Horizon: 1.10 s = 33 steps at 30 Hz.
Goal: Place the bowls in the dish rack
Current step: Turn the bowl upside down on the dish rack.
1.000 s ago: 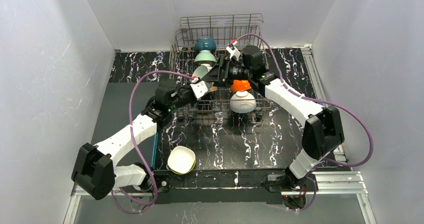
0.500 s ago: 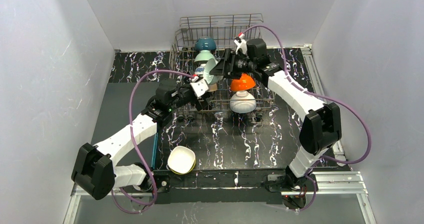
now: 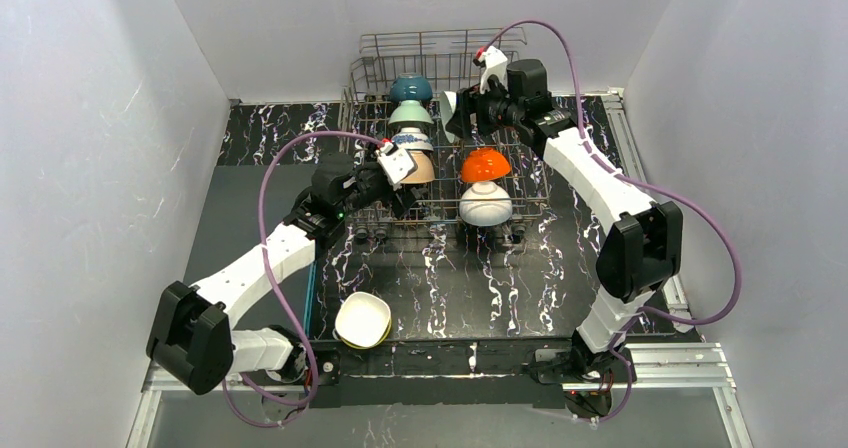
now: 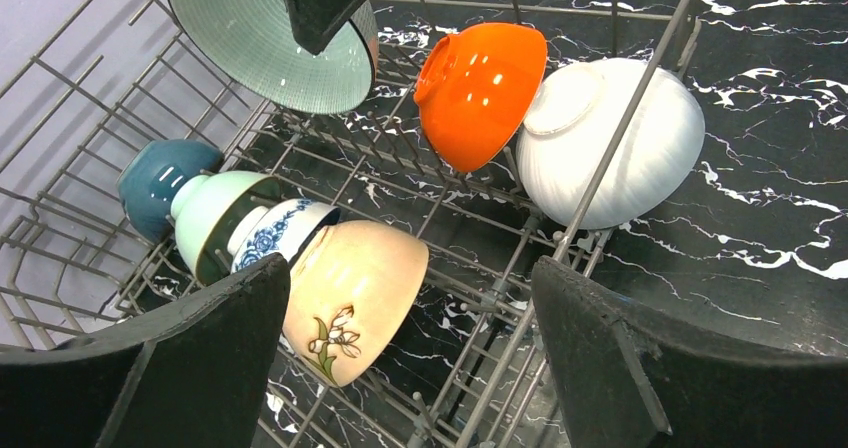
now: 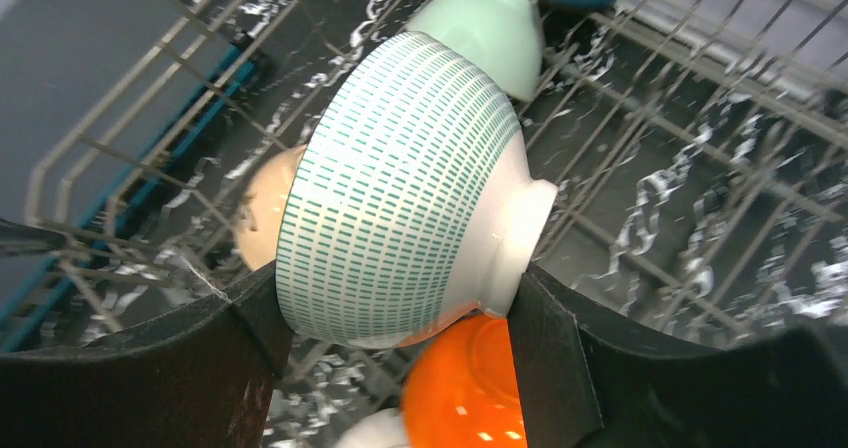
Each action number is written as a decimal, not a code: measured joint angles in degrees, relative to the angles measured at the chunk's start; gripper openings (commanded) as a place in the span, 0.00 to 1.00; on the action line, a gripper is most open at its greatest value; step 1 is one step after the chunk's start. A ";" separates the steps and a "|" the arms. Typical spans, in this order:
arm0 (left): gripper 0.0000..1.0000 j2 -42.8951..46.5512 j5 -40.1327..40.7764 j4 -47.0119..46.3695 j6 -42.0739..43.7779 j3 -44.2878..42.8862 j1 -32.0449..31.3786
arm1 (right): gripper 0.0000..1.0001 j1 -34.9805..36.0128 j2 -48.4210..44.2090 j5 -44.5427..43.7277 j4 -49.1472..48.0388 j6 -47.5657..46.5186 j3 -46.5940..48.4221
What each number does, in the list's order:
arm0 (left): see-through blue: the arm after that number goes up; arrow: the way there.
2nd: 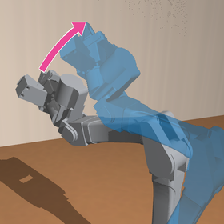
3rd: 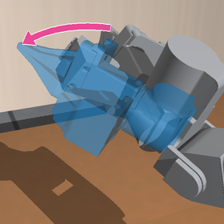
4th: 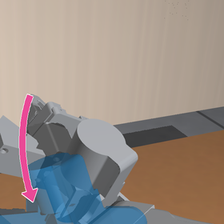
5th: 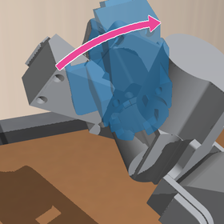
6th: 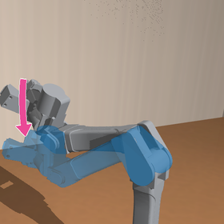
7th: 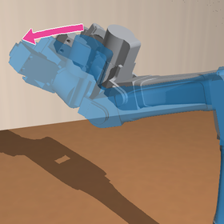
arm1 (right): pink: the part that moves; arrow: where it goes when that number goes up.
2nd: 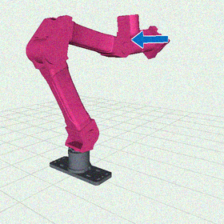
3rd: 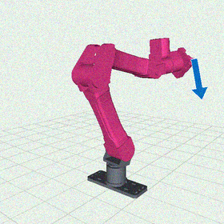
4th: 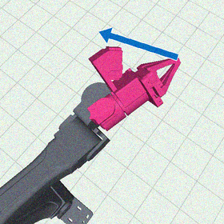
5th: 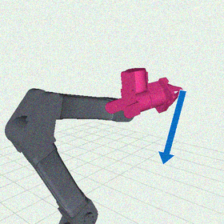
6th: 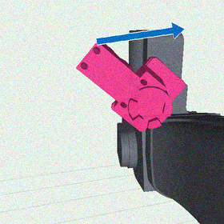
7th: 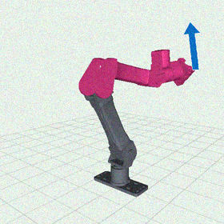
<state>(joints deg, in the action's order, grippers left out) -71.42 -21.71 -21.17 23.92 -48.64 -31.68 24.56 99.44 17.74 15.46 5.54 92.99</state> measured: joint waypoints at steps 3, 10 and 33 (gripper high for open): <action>0.89 -0.28 0.17 0.00 -0.13 0.00 0.02 | 0.01 0.00 0.20 -0.81 -0.63 -6.95 0.07; 0.89 -0.42 0.70 0.00 -0.28 0.00 0.07 | 0.01 -0.02 2.27 1.66 -0.55 -22.49 1.99; 0.98 -0.59 8.00 -2.03 -14.95 -2.05 15.47 | 0.01 7.65 3.67 16.39 18.88 -54.10 5.95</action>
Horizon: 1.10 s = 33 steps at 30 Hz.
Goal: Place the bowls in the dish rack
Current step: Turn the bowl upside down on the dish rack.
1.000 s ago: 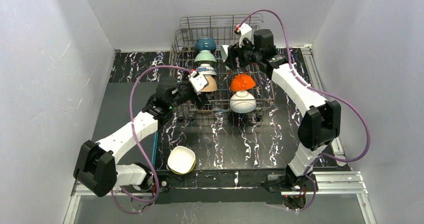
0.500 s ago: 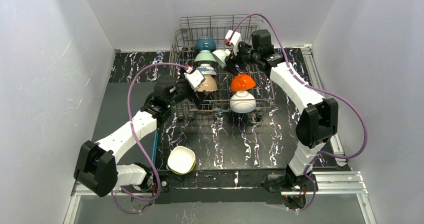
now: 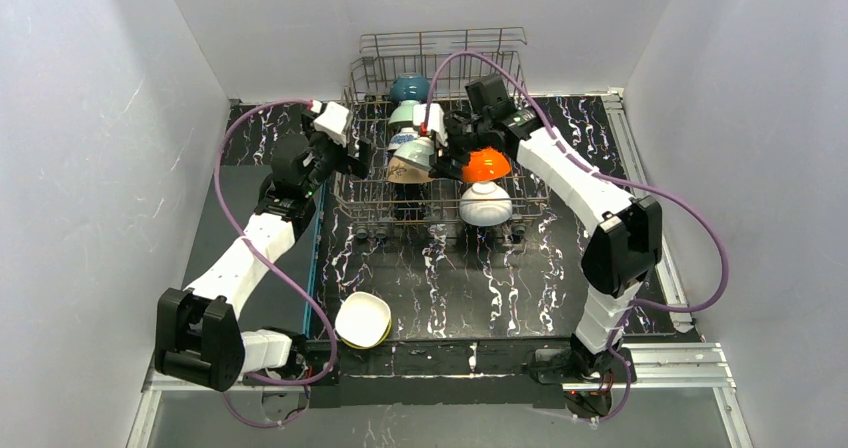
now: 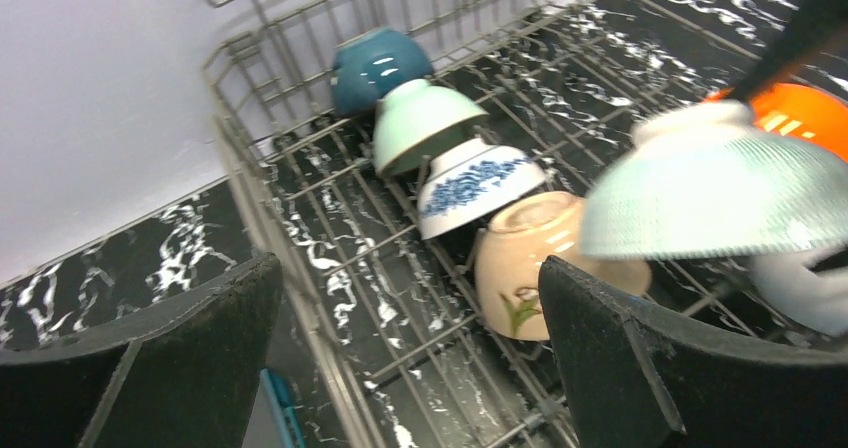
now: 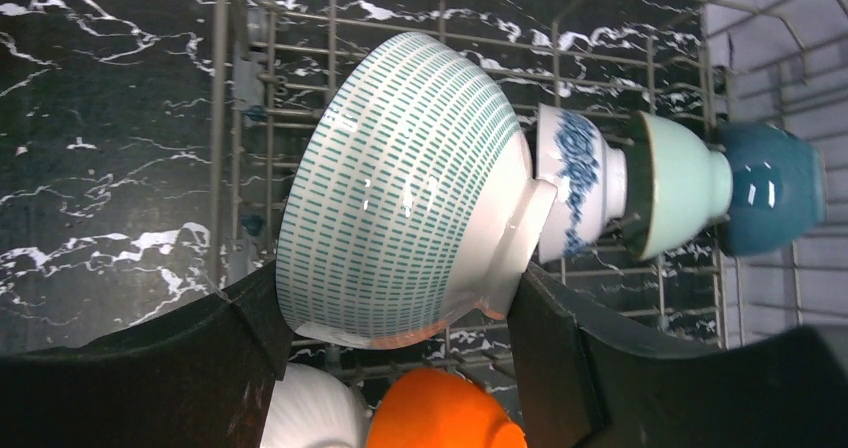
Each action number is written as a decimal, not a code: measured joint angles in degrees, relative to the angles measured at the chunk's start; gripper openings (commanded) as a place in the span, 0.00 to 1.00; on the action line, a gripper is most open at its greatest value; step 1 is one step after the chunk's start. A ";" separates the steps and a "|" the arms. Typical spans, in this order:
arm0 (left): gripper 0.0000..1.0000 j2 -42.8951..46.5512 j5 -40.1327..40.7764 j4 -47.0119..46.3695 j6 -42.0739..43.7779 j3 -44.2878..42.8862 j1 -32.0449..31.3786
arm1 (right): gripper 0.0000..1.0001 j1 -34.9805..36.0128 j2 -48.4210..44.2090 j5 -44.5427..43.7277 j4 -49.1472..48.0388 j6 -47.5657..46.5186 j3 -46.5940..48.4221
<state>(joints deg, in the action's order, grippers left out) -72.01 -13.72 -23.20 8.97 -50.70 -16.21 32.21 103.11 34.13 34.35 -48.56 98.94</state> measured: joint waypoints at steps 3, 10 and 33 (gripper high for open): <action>0.98 0.00 2.10 -0.66 -0.13 0.00 1.62 | 0.01 1.55 1.42 0.52 3.43 -3.21 2.23; 0.98 0.00 3.89 -0.85 -0.66 0.02 2.62 | 0.01 2.93 2.27 2.08 8.94 -8.94 2.64; 0.98 -0.02 3.87 -1.05 -1.16 0.09 2.62 | 0.01 7.23 4.33 3.41 16.94 -18.67 6.05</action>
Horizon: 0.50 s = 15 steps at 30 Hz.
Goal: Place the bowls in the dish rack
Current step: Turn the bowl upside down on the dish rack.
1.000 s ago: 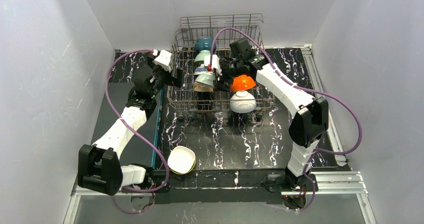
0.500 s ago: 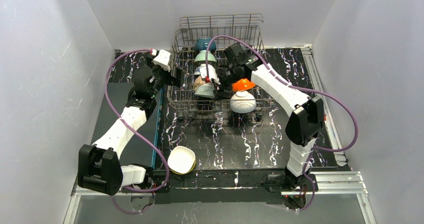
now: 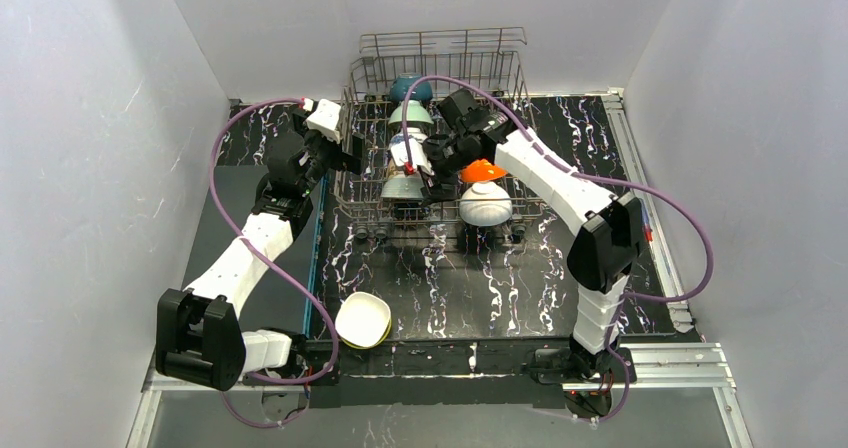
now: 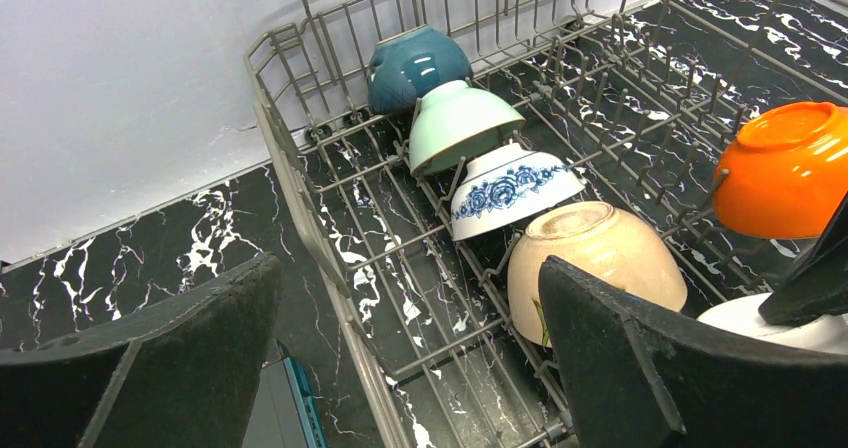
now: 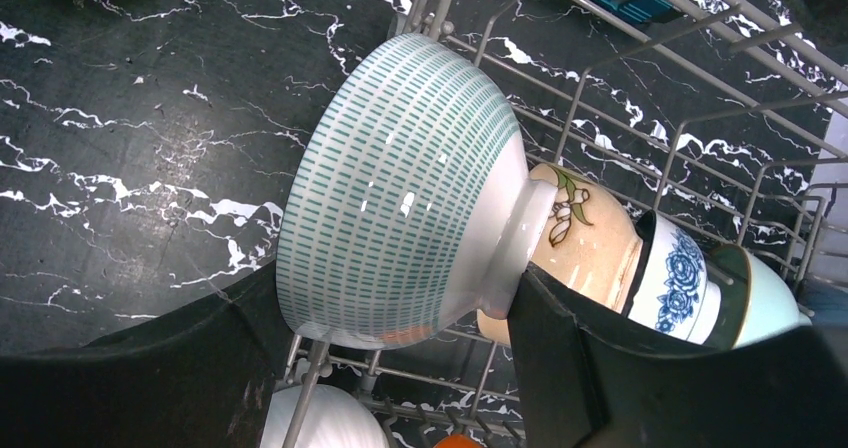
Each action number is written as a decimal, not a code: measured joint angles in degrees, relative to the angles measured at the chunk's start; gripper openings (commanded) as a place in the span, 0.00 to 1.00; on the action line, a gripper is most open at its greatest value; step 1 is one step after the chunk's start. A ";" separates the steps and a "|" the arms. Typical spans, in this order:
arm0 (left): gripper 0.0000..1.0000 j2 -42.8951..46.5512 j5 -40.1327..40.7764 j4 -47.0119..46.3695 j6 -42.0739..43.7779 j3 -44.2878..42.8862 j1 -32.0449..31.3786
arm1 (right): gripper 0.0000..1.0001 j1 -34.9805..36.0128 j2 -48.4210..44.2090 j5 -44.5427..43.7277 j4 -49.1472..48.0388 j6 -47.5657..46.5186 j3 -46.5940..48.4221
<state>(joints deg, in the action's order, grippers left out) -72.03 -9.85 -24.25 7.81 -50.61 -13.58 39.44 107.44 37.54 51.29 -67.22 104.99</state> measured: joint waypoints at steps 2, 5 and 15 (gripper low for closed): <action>0.98 0.00 -0.02 -0.02 0.00 0.00 0.00 | 0.01 0.09 0.94 0.09 1.22 -0.63 1.36; 0.98 0.00 -0.02 -0.11 0.00 0.00 0.00 | 0.01 0.13 3.87 0.37 3.34 -1.25 4.44; 0.98 0.00 -0.02 -0.20 0.02 0.00 0.02 | 0.01 0.02 8.76 0.50 9.16 -3.54 10.54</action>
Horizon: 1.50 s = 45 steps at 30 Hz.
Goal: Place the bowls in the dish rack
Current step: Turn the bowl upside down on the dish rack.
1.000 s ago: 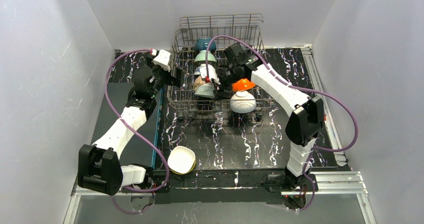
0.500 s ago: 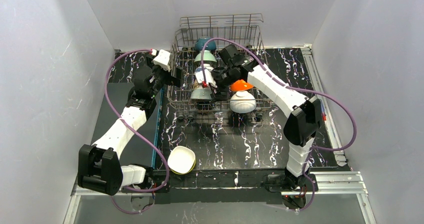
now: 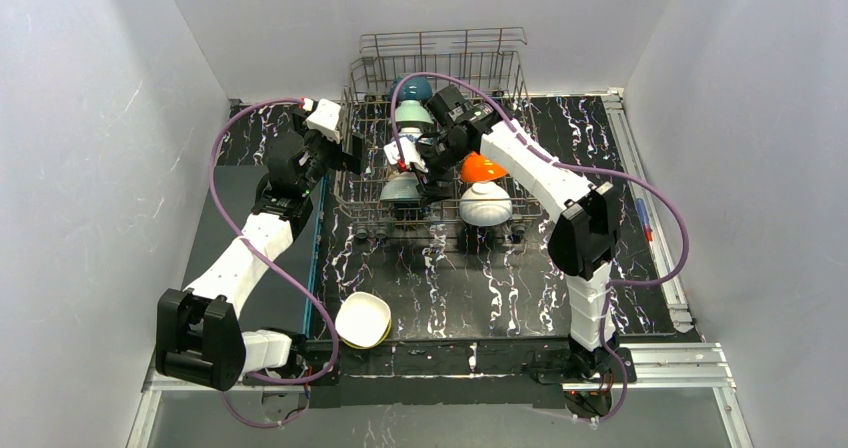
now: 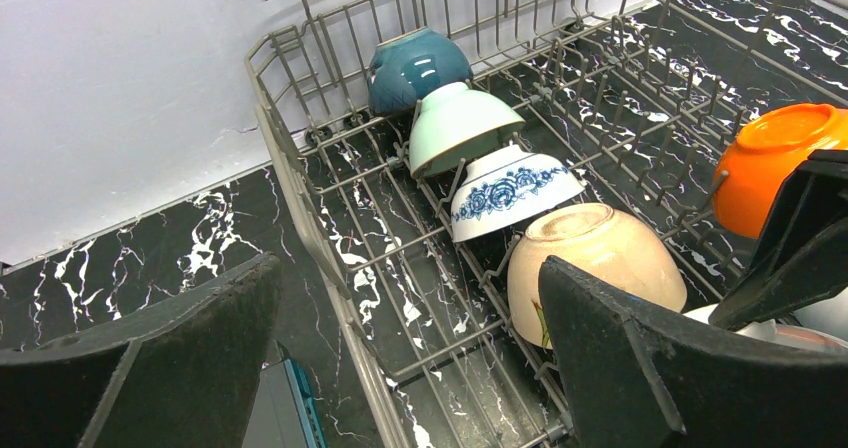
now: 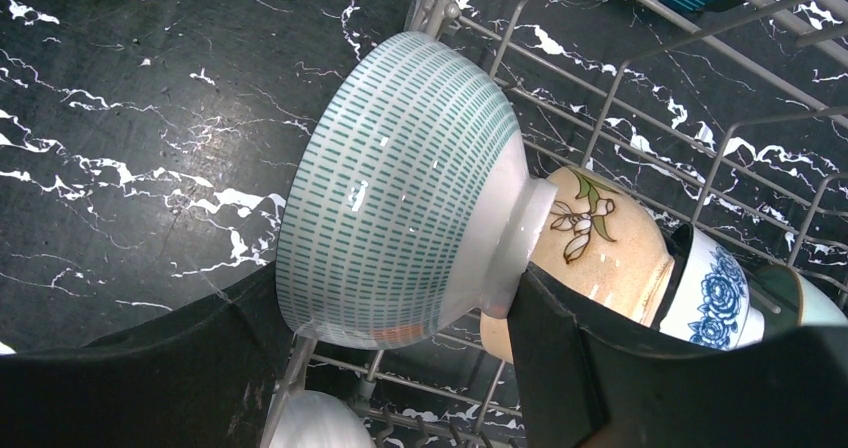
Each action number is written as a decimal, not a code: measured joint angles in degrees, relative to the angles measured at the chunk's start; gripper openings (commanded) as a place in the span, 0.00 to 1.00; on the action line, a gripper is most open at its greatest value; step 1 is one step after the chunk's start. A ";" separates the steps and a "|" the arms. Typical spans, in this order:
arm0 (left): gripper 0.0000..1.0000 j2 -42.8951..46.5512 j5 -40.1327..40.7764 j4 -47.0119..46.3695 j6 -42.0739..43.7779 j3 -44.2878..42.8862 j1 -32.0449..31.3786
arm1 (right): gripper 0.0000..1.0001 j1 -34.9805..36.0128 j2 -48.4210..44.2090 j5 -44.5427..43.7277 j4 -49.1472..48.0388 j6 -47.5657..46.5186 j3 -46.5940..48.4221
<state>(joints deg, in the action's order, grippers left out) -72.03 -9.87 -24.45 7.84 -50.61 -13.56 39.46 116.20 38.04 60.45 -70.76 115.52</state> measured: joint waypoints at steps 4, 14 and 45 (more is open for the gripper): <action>0.98 0.00 -0.02 0.00 0.00 0.00 0.00 | 0.01 0.04 0.28 -0.74 0.66 0.04 0.46; 0.98 0.00 0.00 -0.02 0.00 0.00 0.00 | 0.01 1.51 0.44 -6.12 1.95 0.28 1.62; 0.98 0.00 0.00 -0.02 0.00 0.02 0.00 | 0.01 5.22 -10.12 -15.17 -19.06 12.41 -14.84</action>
<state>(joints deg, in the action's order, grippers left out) -72.03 -9.87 -24.47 7.84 -50.59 -13.56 44.69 106.08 22.87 41.39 -58.35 100.68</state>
